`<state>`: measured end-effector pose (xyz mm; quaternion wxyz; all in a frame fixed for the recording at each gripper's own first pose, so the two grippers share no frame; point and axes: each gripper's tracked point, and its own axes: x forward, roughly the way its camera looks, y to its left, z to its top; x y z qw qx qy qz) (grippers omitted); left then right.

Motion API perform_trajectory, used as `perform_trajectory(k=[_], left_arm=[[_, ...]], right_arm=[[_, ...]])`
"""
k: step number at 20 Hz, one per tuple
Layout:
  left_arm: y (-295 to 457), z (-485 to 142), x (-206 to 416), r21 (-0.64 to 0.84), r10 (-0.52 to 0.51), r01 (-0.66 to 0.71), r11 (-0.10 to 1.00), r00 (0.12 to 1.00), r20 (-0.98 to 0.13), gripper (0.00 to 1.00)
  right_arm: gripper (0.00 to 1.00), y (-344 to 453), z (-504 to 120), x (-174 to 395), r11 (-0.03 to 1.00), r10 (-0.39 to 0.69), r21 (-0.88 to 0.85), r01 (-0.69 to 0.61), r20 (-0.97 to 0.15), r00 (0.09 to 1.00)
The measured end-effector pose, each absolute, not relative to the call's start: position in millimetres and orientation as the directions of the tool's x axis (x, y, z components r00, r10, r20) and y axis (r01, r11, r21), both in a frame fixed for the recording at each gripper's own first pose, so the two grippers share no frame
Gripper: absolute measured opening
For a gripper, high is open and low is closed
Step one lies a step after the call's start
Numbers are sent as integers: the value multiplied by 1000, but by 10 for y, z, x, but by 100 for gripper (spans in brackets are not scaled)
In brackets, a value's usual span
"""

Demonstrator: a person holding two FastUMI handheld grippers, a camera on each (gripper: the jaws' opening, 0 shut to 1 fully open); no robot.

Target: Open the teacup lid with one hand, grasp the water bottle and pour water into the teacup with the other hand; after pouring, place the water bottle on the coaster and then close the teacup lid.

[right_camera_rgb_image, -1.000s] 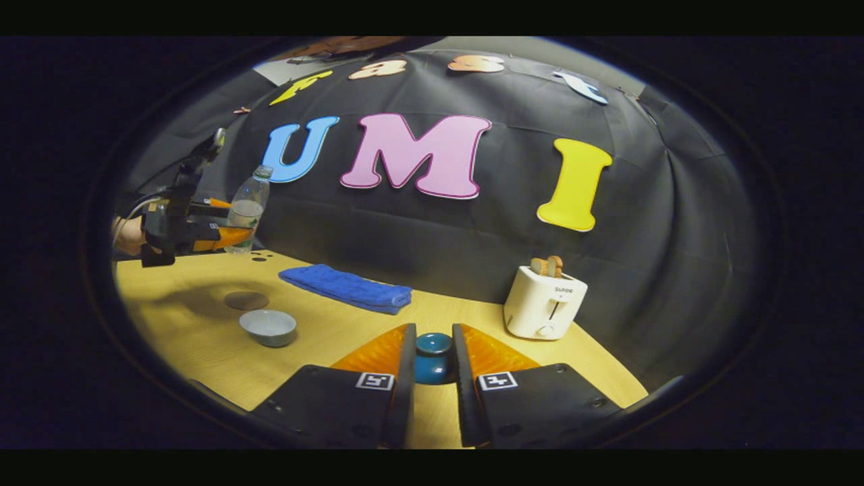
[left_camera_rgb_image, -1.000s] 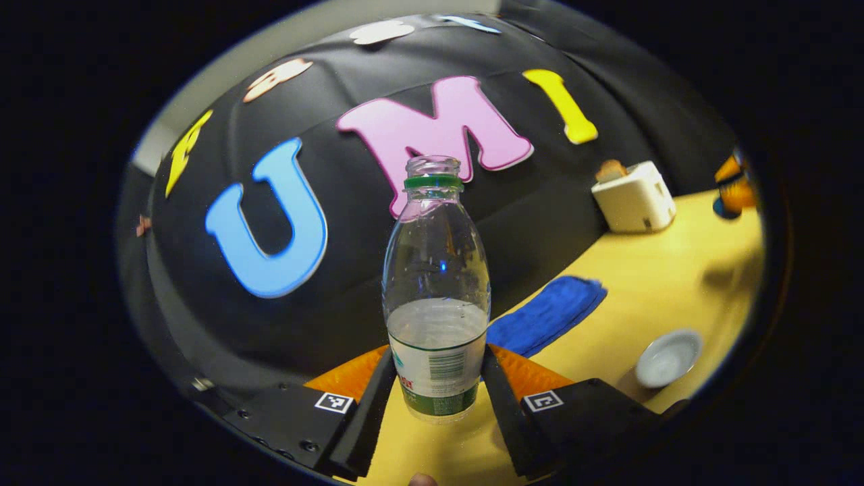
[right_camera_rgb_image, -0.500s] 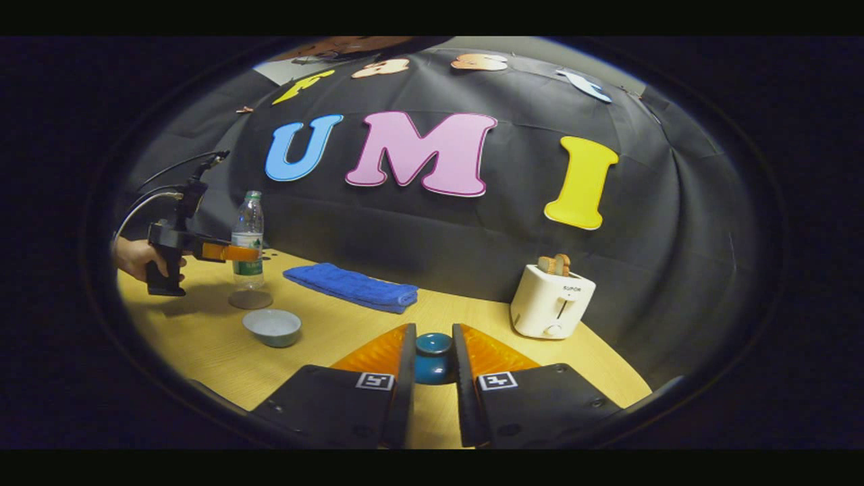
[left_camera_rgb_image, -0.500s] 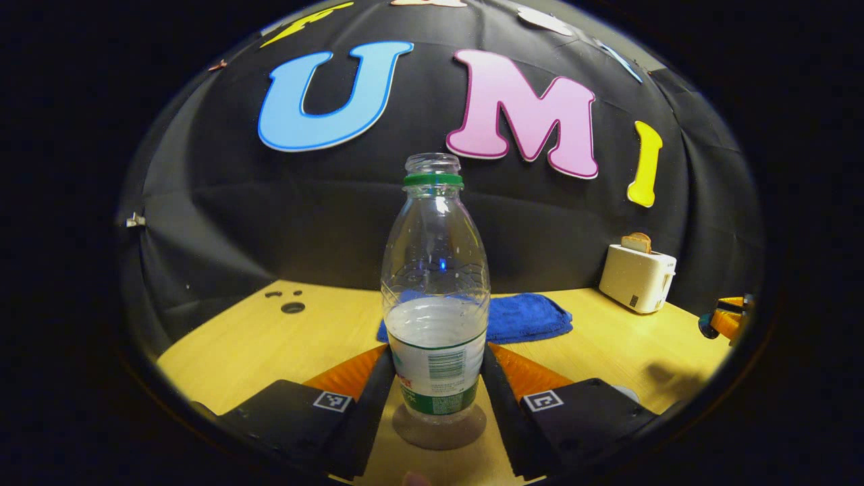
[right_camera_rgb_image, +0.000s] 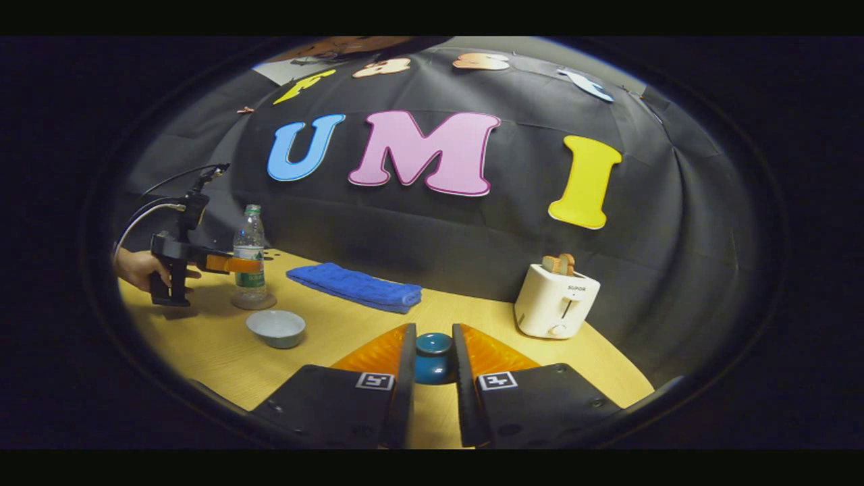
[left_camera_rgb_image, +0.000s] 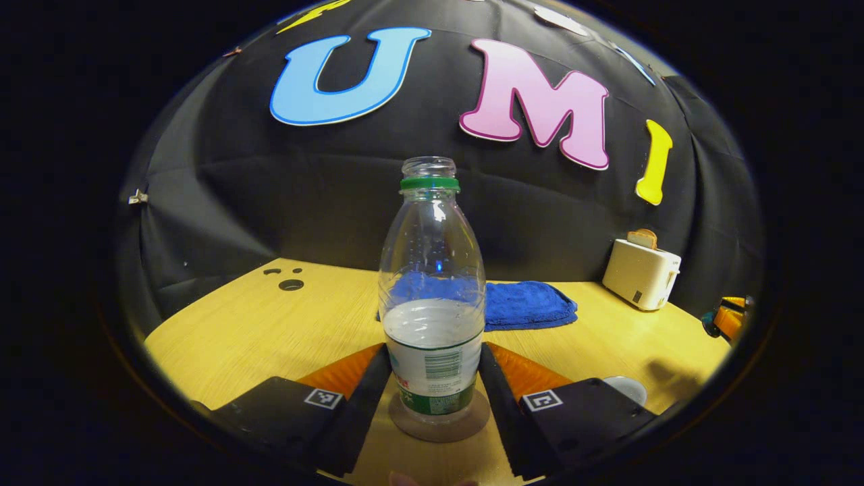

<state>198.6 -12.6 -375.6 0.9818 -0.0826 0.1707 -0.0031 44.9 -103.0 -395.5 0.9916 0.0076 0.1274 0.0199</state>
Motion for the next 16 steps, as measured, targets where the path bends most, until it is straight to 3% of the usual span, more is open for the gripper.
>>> perform_trajectory(k=[1, 6, 11, 12, 13, 15, 16], left_arm=[[-124, -3781, 1970, -152, -36, -16, 988, 942, -335, 83], [-208, -3797, 1897, -138, -33, -15, 990, 940, -338, 93], [-252, -3899, 1670, -131, -50, 1, 991, 926, -374, 93], [-246, -3936, 1606, -136, -51, -2, 991, 921, -386, 93], [-248, -3956, 1525, -147, -55, -5, 989, 916, -397, 93], [-219, -3996, 1359, -161, -51, -17, 987, 910, -412, 93], [-209, -4014, 1285, -163, -51, -20, 986, 908, -416, 93]], right_arm=[[35, -1008, -3952, 453, 999, 44, 23, -39, -253, 966], [35, -839, -3892, 488, 997, 69, 45, -59, -245, 967], [35, -376, -3825, 547, 984, 134, 145, -102, -233, 963], [30, -249, -3816, 576, 980, 151, 166, -114, -228, 962], [35, -114, -3802, 604, 974, 167, 190, -125, -223, 960], [31, 154, -3801, 660, 961, 201, 235, -149, -216, 955], [35, 288, -3805, 692, 954, 217, 252, -160, -214, 953]])
